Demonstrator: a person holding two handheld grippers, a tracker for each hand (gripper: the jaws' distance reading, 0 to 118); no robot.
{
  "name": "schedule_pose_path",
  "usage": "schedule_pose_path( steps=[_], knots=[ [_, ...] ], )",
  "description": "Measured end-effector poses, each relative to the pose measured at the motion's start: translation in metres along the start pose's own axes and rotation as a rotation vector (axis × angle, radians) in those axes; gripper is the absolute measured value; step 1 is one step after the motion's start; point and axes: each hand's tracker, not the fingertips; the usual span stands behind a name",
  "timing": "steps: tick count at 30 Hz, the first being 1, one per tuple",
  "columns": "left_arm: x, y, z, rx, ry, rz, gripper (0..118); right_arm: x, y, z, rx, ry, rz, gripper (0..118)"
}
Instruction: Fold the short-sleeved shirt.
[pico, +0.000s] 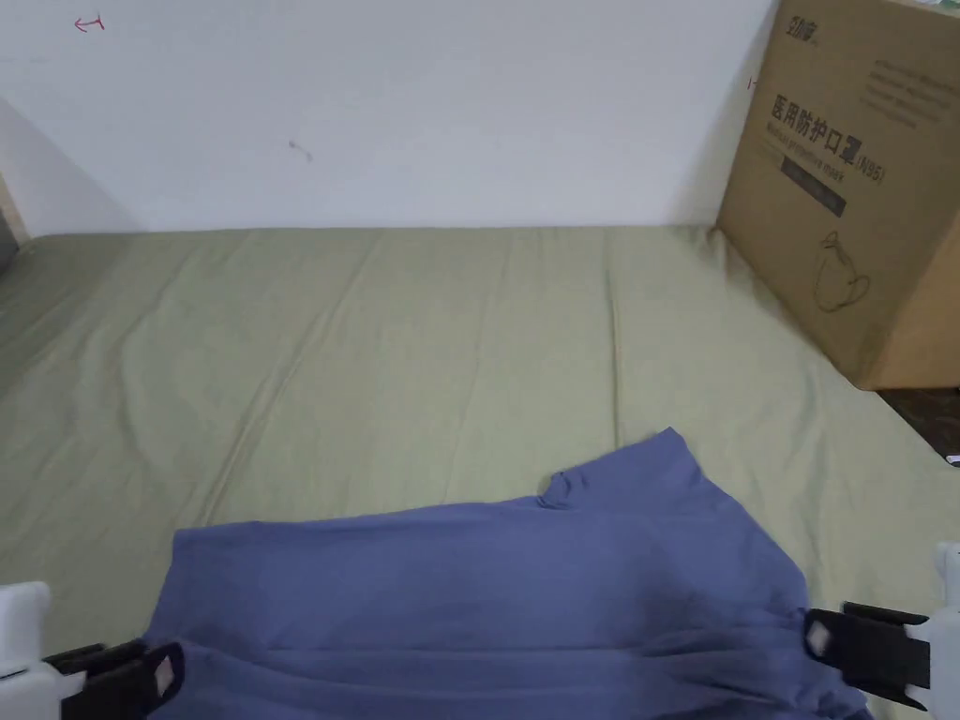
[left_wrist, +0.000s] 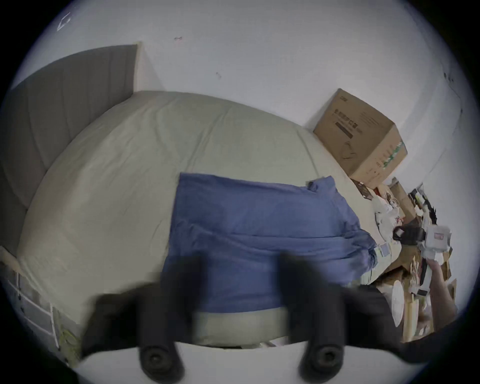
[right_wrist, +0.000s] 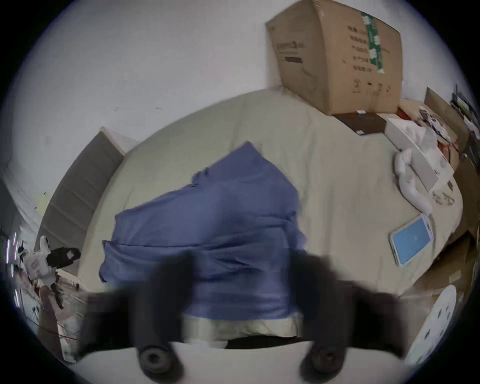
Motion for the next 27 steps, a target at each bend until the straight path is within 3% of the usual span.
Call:
schedule_pose_path(
  steps=[1,2,6,11,12,14,16,23,25,26,27],
  knots=[
    [0.001,0.001,-0.005,-0.001,0.039,-0.035,1,-0.006,0.001,-0.005,-0.013,0.009,0.029,0],
    [0.001,0.009,-0.009,0.006,0.018,-0.055,1,-0.009,-0.002,-0.01,-0.009,0.01,-0.002,0],
    [-0.02,0.057,-0.046,-0.06,0.008,0.026,1,-0.018,0.005,-0.028,-0.032,0.07,-0.044,0],
    [-0.062,0.112,-0.109,-0.111,0.104,0.068,1,-0.021,0.014,-0.045,-0.073,0.061,0.007,0],
    [-0.08,0.119,-0.124,-0.127,0.11,0.065,7,-0.021,0.014,-0.049,-0.089,0.054,0.016,0],
    [-0.1,0.131,-0.155,-0.163,0.119,0.054,53,-0.018,0.018,-0.057,-0.105,0.045,0.022,0],
    [-0.105,0.129,-0.18,-0.206,0.16,0.025,118,-0.016,0.017,-0.064,-0.116,0.033,0.023,0],
    [-0.116,0.102,-0.249,-0.349,0.146,-0.017,108,-0.003,0.026,-0.091,-0.167,0.003,-0.002,0],
    [-0.109,0.099,-0.252,-0.359,0.204,-0.089,97,0.0,0.03,-0.099,-0.178,-0.005,-0.004,0],
    [-0.101,0.095,-0.243,-0.319,0.201,-0.147,85,0.001,0.033,-0.102,-0.18,-0.007,-0.005,0],
    [-0.096,0.095,-0.234,-0.286,0.176,-0.159,63,0.003,0.038,-0.107,-0.18,-0.007,-0.004,0]
  ],
)
